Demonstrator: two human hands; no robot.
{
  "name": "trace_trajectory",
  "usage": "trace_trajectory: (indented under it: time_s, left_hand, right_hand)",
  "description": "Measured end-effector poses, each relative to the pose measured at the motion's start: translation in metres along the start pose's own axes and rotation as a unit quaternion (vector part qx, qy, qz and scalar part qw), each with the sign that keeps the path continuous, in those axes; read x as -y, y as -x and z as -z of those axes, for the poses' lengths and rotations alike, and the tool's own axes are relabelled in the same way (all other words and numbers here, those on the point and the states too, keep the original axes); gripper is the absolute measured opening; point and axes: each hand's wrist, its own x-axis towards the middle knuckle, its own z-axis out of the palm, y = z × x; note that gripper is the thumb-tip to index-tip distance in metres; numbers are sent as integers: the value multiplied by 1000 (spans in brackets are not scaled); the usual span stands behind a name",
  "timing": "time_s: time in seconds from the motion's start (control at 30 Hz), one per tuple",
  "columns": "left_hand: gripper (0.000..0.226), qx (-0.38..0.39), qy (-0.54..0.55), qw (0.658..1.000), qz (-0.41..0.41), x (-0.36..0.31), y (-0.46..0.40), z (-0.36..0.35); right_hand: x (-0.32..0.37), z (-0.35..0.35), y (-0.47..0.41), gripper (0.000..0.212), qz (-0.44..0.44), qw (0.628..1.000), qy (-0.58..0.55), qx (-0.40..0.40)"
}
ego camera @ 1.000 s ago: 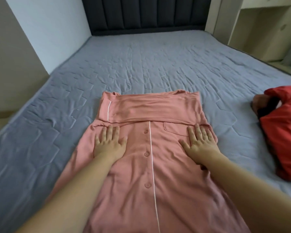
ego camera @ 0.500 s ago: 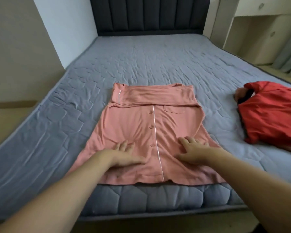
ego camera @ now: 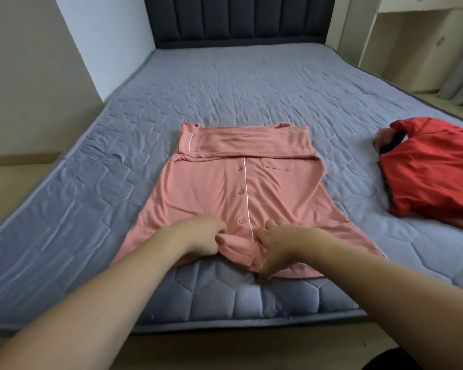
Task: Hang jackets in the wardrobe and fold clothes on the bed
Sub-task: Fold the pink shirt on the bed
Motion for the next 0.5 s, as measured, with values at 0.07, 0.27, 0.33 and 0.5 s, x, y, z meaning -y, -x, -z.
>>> trace_trajectory:
  time_s: [0.07, 0.27, 0.33, 0.5]
  left_hand:
    - [22, -47, -27, 998, 16, 0, -1, -2]
    - [36, -115, -131, 978, 116, 12, -14, -7]
    - [38, -125, -144, 966, 176, 28, -10, -5]
    - [40, -170, -135, 924, 315, 72, 7, 3]
  right_hand:
    - [7, 3, -4, 70, 25, 998, 5, -49]
    - [-21, 18, -8, 26, -53, 990, 73, -109]
    - [-44, 18, -2, 26, -105, 988, 69, -89]
    - [-96, 11, 16, 30, -232, 971, 20, -48]
